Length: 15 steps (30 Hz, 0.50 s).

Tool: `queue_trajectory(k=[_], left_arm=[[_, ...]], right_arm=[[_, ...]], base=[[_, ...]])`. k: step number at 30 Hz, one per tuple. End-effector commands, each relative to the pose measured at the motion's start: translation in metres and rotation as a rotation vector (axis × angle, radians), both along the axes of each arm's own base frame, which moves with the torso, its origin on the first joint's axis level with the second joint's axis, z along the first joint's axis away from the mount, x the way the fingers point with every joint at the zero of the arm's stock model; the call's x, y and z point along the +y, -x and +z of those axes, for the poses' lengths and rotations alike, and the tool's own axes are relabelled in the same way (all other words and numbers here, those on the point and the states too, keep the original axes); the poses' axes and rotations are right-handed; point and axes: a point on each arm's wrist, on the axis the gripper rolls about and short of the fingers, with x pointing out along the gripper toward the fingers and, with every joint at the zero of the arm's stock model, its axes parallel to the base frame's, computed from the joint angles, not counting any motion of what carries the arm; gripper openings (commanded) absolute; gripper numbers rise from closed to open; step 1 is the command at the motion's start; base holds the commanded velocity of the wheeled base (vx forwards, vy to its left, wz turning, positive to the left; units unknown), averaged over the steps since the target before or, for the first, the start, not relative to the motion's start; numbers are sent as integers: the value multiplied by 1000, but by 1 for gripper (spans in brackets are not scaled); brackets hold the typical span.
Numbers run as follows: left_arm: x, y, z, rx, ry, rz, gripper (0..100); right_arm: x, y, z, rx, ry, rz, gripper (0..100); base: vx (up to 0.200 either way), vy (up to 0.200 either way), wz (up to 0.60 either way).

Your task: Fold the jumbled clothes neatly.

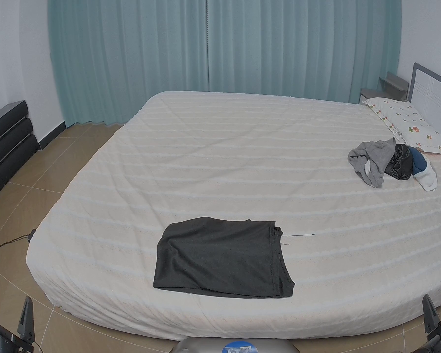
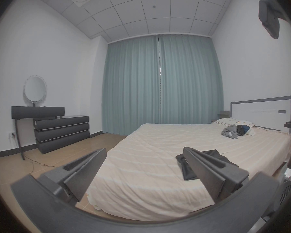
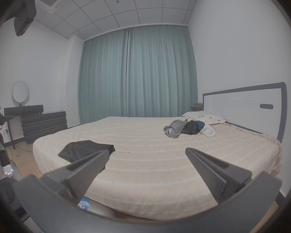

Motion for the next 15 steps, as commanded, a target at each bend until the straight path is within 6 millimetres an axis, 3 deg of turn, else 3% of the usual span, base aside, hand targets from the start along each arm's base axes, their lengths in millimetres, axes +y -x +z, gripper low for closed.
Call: queue_trajectory(k=[1,15], left_arm=[[-1,-1,-4,9,3,-41,100],[0,-1,-11,61,4,5,100]], right_arm=[[0,0,-5,3,-1,8,100],[0,0,-5,0,0,11,100]], base=[[0,0,0],[0,0,0]])
